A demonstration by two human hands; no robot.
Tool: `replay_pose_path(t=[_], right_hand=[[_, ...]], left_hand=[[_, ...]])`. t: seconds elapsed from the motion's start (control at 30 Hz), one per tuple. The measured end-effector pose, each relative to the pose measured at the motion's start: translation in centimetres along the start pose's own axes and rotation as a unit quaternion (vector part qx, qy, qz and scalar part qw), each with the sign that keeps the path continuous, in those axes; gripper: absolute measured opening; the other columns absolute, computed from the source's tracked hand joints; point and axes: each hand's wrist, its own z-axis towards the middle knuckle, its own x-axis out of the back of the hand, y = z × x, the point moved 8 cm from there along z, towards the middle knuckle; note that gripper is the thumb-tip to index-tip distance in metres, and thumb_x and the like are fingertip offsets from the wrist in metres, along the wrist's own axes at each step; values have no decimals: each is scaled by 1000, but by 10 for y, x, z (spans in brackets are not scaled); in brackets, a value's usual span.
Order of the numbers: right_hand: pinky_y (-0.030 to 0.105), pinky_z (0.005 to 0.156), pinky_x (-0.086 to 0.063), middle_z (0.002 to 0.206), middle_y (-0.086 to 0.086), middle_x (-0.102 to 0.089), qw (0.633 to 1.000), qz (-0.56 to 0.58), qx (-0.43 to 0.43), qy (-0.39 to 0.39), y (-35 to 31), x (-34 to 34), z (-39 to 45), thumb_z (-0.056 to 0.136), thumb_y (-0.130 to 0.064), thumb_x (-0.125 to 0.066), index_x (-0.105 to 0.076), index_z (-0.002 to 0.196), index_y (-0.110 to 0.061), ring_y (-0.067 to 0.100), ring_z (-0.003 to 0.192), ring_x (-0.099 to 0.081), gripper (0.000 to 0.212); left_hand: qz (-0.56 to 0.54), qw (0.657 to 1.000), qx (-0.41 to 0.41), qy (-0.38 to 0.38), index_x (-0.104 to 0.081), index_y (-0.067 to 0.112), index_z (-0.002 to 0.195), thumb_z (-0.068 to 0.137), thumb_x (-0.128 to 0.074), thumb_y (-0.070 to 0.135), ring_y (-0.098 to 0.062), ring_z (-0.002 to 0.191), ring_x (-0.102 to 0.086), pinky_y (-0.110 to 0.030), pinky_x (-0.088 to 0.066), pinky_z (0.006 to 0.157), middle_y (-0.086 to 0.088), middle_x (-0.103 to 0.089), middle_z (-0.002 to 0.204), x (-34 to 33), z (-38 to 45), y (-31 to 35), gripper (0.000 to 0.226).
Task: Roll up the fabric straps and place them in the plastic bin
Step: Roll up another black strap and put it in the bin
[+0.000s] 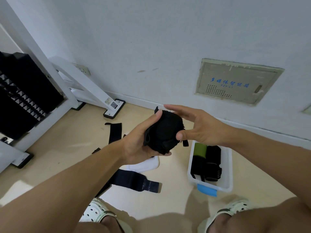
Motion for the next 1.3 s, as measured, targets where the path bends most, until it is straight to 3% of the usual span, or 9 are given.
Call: replay_pose_path(t=[0.1, 0.27, 0.37, 0.5, 0.67, 0.87, 1.0, 1.17, 1.3], right_hand=[[30, 121, -23, 136, -26, -58, 999, -37, 18, -6, -7, 0, -1, 66, -47, -82, -40, 146, -49, -13, 136, -40, 91], [9, 111, -29, 135, -32, -54, 991, -123, 54, -16, -25, -6, -6, 57, -44, -94, -48, 138, -55, -15, 130, -41, 94], [23, 100, -44, 116, -16, -66, 974, -198, 103, -47, -34, -20, -6, 61, -41, -95, -63, 128, -39, 2, 114, -55, 74], [29, 83, -52, 91, -21, -66, 970, -235, 48, -33, -17, -20, -1, 63, -51, -91, -67, 114, -43, -2, 91, -60, 56], [47, 82, -59, 82, -5, -76, 991, -114, -65, -8, 18, -11, 2, 66, -51, -90, -75, 93, -29, 15, 78, -72, 38], [20, 75, -53, 100, -6, -77, 991, 57, -118, -40, 41, -16, -1, 90, -40, -72, -70, 112, -27, 8, 89, -72, 25], [26, 86, -57, 119, 1, -73, 982, 105, -139, -73, 56, -22, -5, 94, -44, -61, -63, 127, -23, 15, 108, -71, 39], [30, 98, -52, 126, 9, -71, 962, 182, -189, -80, 80, -17, -16, 90, -39, -61, -61, 131, -10, 22, 119, -66, 51], [30, 99, -53, 126, 10, -71, 955, 205, -215, -20, 97, -4, -27, 98, -25, -59, -62, 129, -8, 22, 119, -67, 35]], left_hand=[[18, 1000, 13, -20, -68, 25, 131, 98, -42, 65, -19, 90, -71, -48, -48, 95, -5, -73, 108, -4, -2, -3, 58], [39, 996, 71, -21, -71, 13, 121, 87, -46, 78, -22, 93, -72, -53, -46, 110, -8, -75, 104, -1, 0, -16, 78], [34, 995, 92, -24, -78, 14, 110, 74, -41, 90, -26, 92, -70, -52, -49, 107, -12, -75, 105, -2, 3, -22, 93], [47, 992, 119, -5, -73, 10, 113, 74, -34, 95, -26, 72, -61, -52, -51, 105, -13, -68, 89, 3, 9, -31, 102], [210, 963, -8, 170, -74, 28, 113, 85, -43, 86, -18, 107, -73, -46, -54, 105, 1, -78, 111, 32, 11, -11, 71], [216, 965, -87, 120, -72, 14, 118, 80, -73, 61, -20, 108, -74, -44, -56, 102, -2, -78, 111, 22, 12, 3, 60], [212, 966, -100, 112, -74, 10, 116, 90, -75, 34, -19, 100, -77, -33, -62, 91, -5, -79, 105, 23, 22, 3, 35], [280, 952, -70, 102, -77, 25, 106, 91, -70, 54, -12, 94, -73, -35, -59, 91, 5, -78, 97, 20, 53, -12, 33], [314, 937, -90, 120, -76, 25, 101, 93, -64, 60, -12, 88, -69, -26, -57, 82, 2, -75, 94, -1, 75, -17, 39]])
